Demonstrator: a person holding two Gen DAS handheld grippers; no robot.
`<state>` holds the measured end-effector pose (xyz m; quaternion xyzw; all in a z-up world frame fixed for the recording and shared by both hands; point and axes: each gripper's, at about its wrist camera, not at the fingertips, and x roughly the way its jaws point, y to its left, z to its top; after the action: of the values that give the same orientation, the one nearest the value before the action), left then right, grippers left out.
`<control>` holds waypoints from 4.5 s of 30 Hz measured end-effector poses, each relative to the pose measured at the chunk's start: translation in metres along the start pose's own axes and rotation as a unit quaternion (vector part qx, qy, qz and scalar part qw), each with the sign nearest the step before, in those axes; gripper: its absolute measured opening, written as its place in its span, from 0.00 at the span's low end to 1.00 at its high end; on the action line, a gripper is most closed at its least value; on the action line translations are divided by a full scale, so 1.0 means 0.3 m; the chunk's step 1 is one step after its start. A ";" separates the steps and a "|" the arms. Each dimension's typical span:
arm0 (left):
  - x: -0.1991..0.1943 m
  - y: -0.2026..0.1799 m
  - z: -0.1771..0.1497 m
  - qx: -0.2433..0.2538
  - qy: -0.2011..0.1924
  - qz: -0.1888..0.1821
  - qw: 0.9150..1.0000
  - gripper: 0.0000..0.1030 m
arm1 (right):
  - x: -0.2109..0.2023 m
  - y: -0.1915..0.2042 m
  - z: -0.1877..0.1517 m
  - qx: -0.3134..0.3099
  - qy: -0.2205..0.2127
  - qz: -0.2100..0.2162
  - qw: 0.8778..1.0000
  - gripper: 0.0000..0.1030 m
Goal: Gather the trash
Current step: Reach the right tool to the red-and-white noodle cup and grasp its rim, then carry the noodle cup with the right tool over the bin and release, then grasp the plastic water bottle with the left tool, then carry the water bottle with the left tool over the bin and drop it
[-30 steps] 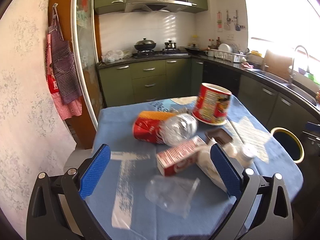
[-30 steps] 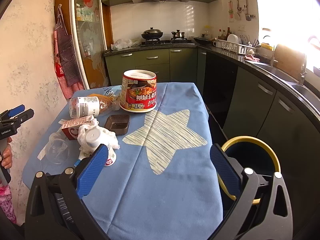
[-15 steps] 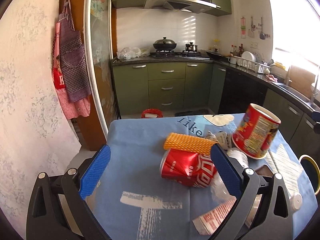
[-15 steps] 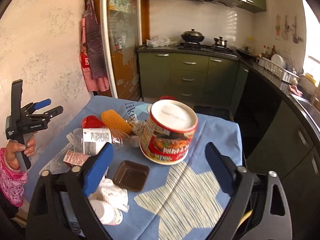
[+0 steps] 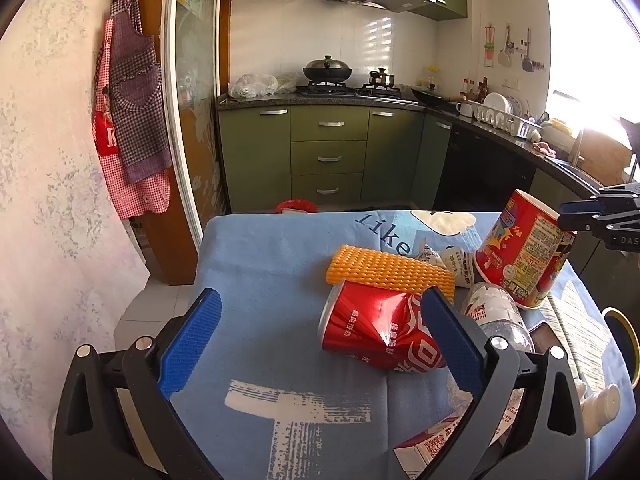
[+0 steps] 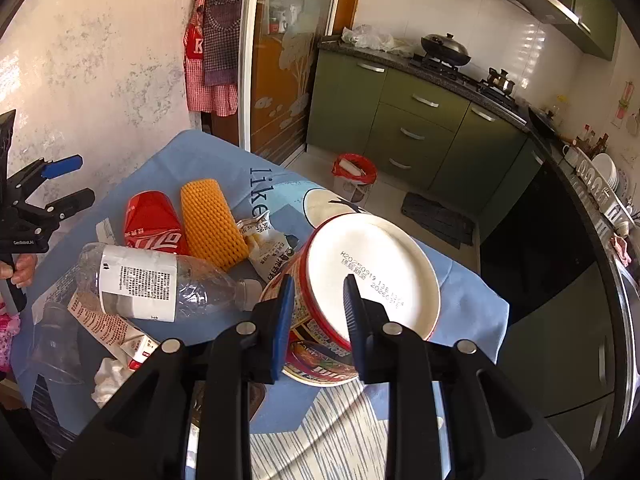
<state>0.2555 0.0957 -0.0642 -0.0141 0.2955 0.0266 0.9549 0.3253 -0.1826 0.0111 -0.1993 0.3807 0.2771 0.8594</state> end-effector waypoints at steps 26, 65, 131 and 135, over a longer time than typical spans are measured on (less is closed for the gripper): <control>0.018 -0.015 -0.016 0.008 0.013 -0.013 1.000 0.96 | -0.254 -0.049 0.068 0.069 -0.080 0.049 0.993 0.07; -0.205 -0.330 0.037 0.113 0.012 -0.023 0.993 0.96 | -0.587 -0.553 -1.171 0.476 -0.080 -0.108 0.869 0.39; -0.283 -0.582 0.137 0.226 0.059 -0.109 0.966 0.59 | -0.530 -0.432 -1.115 0.437 -0.073 -0.051 0.895 0.43; -0.359 -0.647 0.157 0.244 0.041 -0.129 0.960 0.59 | -0.547 -0.437 -1.131 0.439 -0.077 -0.054 0.893 0.43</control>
<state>0.2048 -0.1006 0.0375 0.1804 0.3271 -0.1706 0.9118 0.1319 -0.5241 -0.0601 0.1999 0.3849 0.0490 0.8997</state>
